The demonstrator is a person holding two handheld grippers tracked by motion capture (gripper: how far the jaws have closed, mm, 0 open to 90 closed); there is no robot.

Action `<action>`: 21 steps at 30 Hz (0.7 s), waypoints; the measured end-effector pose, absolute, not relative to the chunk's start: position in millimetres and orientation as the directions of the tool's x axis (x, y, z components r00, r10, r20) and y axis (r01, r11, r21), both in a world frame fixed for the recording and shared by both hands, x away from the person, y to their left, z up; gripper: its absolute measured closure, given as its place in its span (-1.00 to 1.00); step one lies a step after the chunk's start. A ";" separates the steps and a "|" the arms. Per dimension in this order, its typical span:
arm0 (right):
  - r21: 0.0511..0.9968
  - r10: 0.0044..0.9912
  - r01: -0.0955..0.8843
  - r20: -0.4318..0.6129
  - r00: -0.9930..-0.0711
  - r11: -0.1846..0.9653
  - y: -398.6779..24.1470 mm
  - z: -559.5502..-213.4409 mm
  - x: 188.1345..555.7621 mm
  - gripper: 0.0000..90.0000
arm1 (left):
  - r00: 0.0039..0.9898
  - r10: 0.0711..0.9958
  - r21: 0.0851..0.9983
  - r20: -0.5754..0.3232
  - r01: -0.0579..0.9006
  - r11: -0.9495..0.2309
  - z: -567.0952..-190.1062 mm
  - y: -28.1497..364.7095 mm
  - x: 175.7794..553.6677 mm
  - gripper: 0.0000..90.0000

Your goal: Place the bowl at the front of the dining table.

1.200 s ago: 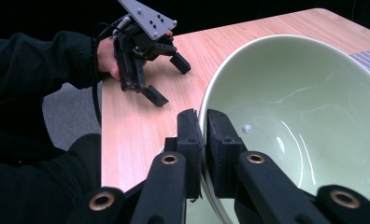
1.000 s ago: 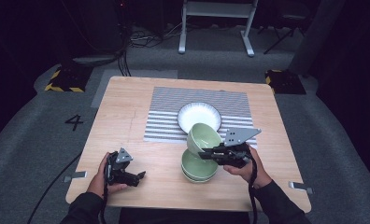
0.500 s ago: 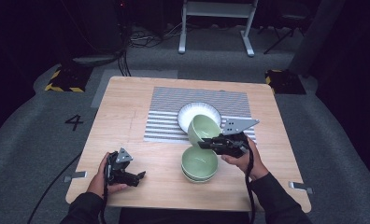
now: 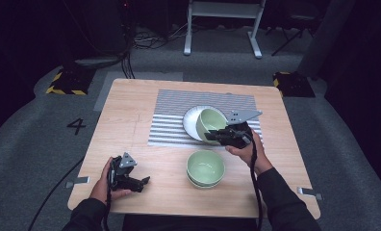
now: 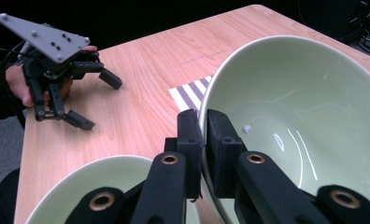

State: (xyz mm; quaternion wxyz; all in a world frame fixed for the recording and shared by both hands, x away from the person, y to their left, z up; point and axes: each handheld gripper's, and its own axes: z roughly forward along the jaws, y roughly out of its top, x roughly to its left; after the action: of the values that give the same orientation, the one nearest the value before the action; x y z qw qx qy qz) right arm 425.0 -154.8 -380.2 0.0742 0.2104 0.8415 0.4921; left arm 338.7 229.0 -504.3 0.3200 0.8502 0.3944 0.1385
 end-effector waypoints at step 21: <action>0.836 0.468 0.309 0.072 -0.881 0.453 -140.9 -390.0 452.0 0.88 | 0.651 0.759 0.653 -0.017 0.582 -0.484 -504.2 229.0 338.7 -0.99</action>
State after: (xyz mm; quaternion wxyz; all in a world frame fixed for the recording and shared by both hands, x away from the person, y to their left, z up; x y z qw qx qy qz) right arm 452.0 -140.9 -390.0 0.0844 0.2290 0.8481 0.4704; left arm 338.7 229.0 -504.2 0.3199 0.8502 0.3943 0.1387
